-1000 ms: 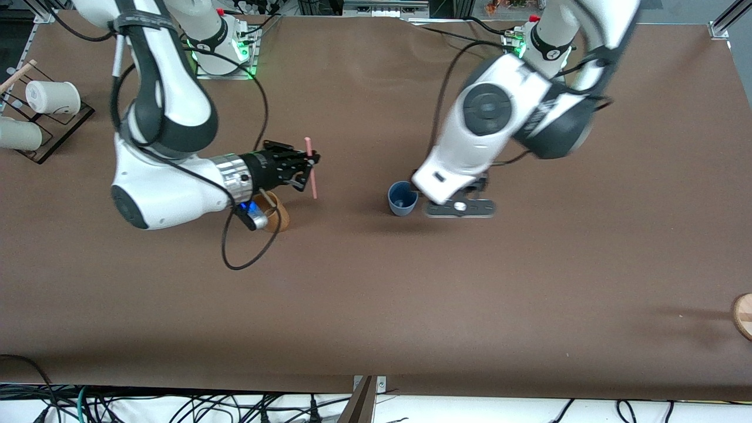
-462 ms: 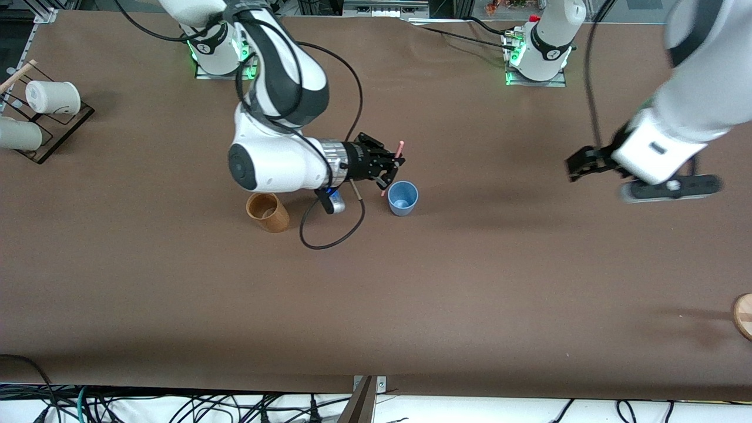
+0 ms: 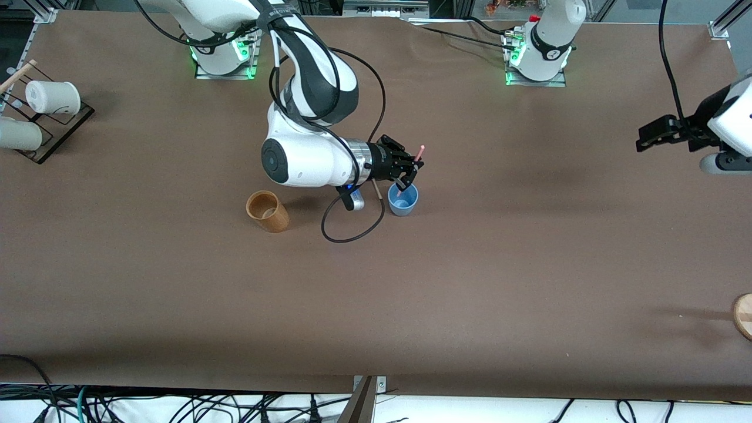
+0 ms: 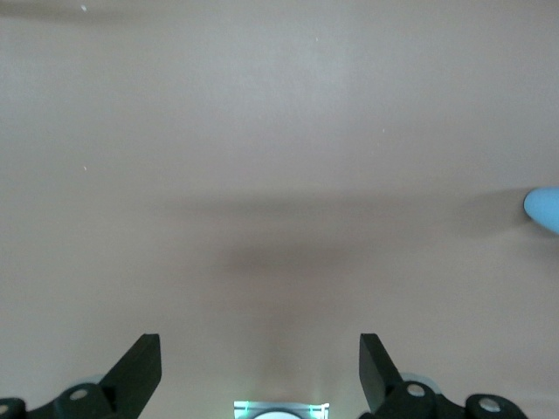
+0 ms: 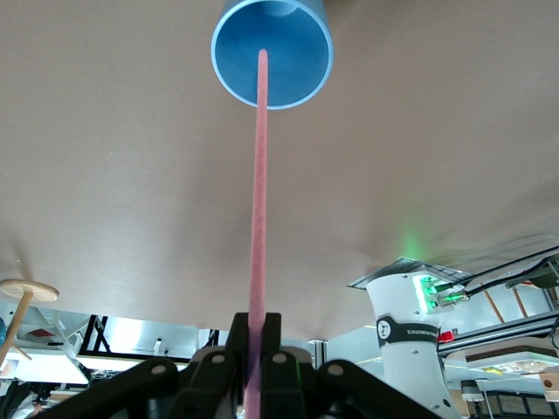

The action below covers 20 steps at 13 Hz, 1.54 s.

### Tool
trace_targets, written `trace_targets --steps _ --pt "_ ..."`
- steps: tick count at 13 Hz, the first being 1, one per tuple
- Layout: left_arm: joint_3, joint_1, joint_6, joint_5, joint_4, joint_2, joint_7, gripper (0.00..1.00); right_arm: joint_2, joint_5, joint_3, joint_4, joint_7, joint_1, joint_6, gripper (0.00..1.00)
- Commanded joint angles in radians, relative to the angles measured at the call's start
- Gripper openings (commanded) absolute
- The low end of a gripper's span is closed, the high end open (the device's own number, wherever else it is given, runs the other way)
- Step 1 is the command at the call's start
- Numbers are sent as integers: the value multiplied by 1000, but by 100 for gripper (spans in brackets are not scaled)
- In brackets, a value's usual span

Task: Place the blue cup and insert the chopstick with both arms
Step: 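Lower the chopstick into the blue cup with the right gripper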

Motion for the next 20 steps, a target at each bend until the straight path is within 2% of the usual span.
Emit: trace_targets --steps 1,3,6,7,8,9,10,11,15,18,20 --pt "1 -15 16 -50 -85 -63 34 100 22 25 -5 14 17 12 12 0" --pt "1 -21 21 -60 -102 -74 34 100 28 51 -7 10 14 12 12 0" --pt "-7 -22 16 -58 -62 -33 34 100 52 54 -5 8 11 10 12 0" --pt "-8 -22 15 -58 -59 -31 34 100 56 54 -7 8 11 10 12 8" --pt "-8 -22 15 -58 -59 -30 34 100 57 54 -7 8 13 10 12 24" --pt "-8 -21 15 -58 -59 -30 34 100 57 52 -7 8 14 9 12 51" --pt "-8 -18 15 -57 -59 -30 34 100 57 51 -7 10 19 9 12 94" --pt "-7 -13 15 -58 -59 -28 34 100 56 49 -8 16 19 9 11 100" --pt "-8 -15 15 -58 -59 -28 34 100 25 16 -24 25 14 0 -2 100" --pt "-8 -13 15 -58 -59 -28 34 100 -32 -215 -56 48 -21 -7 -55 100" --pt "-8 -15 13 -58 -59 -28 34 100 -68 -340 -59 50 -134 -25 -126 100"
